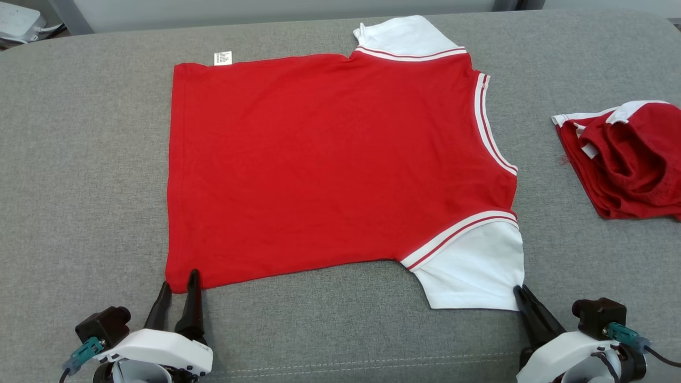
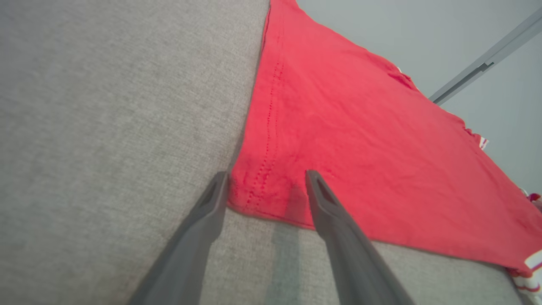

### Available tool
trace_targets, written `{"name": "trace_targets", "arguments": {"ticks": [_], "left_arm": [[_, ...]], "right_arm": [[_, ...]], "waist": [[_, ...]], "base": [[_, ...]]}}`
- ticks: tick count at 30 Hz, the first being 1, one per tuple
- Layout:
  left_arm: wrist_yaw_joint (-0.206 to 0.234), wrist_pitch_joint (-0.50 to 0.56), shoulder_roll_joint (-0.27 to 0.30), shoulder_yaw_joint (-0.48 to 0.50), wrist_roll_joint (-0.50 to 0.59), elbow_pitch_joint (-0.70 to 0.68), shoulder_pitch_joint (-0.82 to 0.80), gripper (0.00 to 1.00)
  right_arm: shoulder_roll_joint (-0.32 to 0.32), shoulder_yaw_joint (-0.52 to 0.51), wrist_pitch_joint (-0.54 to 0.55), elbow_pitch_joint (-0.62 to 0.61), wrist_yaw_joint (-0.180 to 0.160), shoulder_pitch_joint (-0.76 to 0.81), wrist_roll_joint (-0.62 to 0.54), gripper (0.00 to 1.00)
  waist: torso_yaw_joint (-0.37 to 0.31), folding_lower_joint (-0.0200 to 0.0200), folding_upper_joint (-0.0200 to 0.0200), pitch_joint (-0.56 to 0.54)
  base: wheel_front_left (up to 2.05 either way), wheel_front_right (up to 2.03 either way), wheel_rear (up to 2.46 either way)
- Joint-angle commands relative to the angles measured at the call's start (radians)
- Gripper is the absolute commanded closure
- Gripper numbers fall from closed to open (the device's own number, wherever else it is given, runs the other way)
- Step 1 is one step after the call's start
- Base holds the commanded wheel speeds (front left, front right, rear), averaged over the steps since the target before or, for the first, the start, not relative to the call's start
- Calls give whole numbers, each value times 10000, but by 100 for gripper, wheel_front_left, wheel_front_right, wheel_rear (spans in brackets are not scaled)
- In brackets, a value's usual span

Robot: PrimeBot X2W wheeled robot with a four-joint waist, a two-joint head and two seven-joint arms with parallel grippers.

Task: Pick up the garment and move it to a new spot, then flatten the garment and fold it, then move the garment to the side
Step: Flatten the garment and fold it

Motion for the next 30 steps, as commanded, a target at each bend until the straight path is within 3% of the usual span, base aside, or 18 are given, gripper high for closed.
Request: {"name": "trace_targets", "arguments": {"ticks": [1,9,13,22,30], "left_arm": [[11,-11,250,246,-104,38,-244,100],[11,-11,536,-32,-56,137,-366,100],[11,-11,743,-58,212,-78,-320,100],[11,-11,1073,-128,762,236,-80,100],[11,-11,1559,-509,890,1000,-241,100]], "right_arm": [[-182,315,26,-179,-55,-177,28,100],[-529,964,26,-596,-55,-382,389,100],[-971,1809,398,-1116,-55,-511,984,100],[-2802,3352,2489,-2870,-55,-498,2949,100],[-4052,4071,4457,-4506,-55,-220,4564,100]], "waist": [[4,0,-1,-4],[-30,0,-1,-23],[-48,0,-1,-142],[22,0,-1,-699],[93,0,-1,-1094]], "base": [[0,0,0],[0,0,0],[0,0,0],[0,0,0],[0,0,0]]}}
